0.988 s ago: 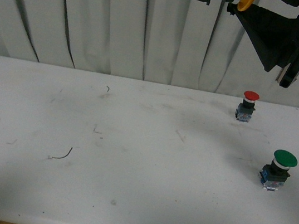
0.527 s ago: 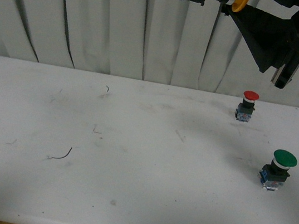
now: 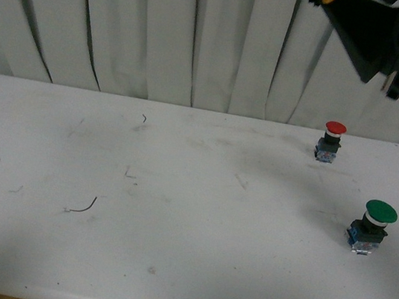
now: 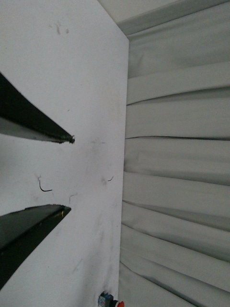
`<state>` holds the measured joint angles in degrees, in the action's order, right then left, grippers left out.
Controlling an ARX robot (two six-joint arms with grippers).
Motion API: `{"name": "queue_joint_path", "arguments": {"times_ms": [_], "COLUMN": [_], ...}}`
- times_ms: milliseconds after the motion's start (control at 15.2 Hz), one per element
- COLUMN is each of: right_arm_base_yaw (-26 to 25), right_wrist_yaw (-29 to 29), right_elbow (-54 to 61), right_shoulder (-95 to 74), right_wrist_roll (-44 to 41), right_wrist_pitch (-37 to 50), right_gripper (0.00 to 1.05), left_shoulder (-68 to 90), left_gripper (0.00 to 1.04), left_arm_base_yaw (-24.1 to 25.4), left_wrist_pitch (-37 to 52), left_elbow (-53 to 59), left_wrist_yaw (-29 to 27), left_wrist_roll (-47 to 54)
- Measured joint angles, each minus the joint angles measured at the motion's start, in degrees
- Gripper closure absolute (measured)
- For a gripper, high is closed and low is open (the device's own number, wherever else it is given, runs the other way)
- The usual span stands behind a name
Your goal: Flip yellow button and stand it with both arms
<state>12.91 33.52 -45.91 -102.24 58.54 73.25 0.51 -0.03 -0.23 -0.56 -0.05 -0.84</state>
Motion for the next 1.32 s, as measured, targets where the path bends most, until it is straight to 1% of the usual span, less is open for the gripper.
{"name": "queue_joint_path", "arguments": {"times_ms": [66,198,263,329,395,461,593,725,790,1120,1317], "right_arm_base_yaw": [-0.7,-3.7,-7.7,-9.0,-10.6,-11.9,-12.4,-13.0,-12.9,-11.4,-9.7], "right_wrist_yaw": [-1.8,-9.2,-18.4,-21.8,-26.1,-29.0,-30.4,-31.9,-32.4,-39.8,-42.0], "right_elbow": [-1.0,-5.5,-8.9,-10.5,-12.9,-15.1,-16.6,-20.0,-22.3,-33.0,-37.1], "right_shoulder": [2.2,3.0,1.2,0.4,-0.4,-1.5,-2.3,-4.8,-7.3,-17.3,-21.3], "right_wrist_roll": [-7.3,-20.4,-32.8,-36.7,-41.4,-44.6,-46.6,-48.9,-50.1,-56.7,-59.1], "right_wrist_pitch": [-4.2,-17.5,-31.2,-35.3,-40.1,-43.5,-45.4,-49.5,-53.0,-65.8,-70.9], "right_gripper": [0.69,0.69,0.69,0.69,0.69,0.69,0.69,0.69,0.69,0.69,0.69], "left_shoulder": [0.0,0.0,0.0,0.0,0.0,0.0,0.0,0.0,0.0,0.0,0.0], "left_gripper": [0.53,0.28,0.05,0.07,0.07,0.07,0.07,0.07,0.07,0.07,0.07], "left_arm_base_yaw": [0.0,0.0,0.0,0.0,0.0,0.0,0.0,0.0,0.0,0.0,0.0], "left_wrist_pitch": [0.0,0.0,0.0,0.0,0.0,0.0,0.0,0.0,0.0,0.0,0.0], "left_elbow": [0.0,0.0,0.0,0.0,0.0,0.0,0.0,0.0,0.0,0.0,0.0], "left_wrist_yaw": [0.0,0.0,0.0,0.0,0.0,0.0,0.0,0.0,0.0,0.0,0.0], "left_wrist_roll": [0.0,0.0,0.0,0.0,0.0,0.0,0.0,0.0,0.0,0.0,0.0]}}
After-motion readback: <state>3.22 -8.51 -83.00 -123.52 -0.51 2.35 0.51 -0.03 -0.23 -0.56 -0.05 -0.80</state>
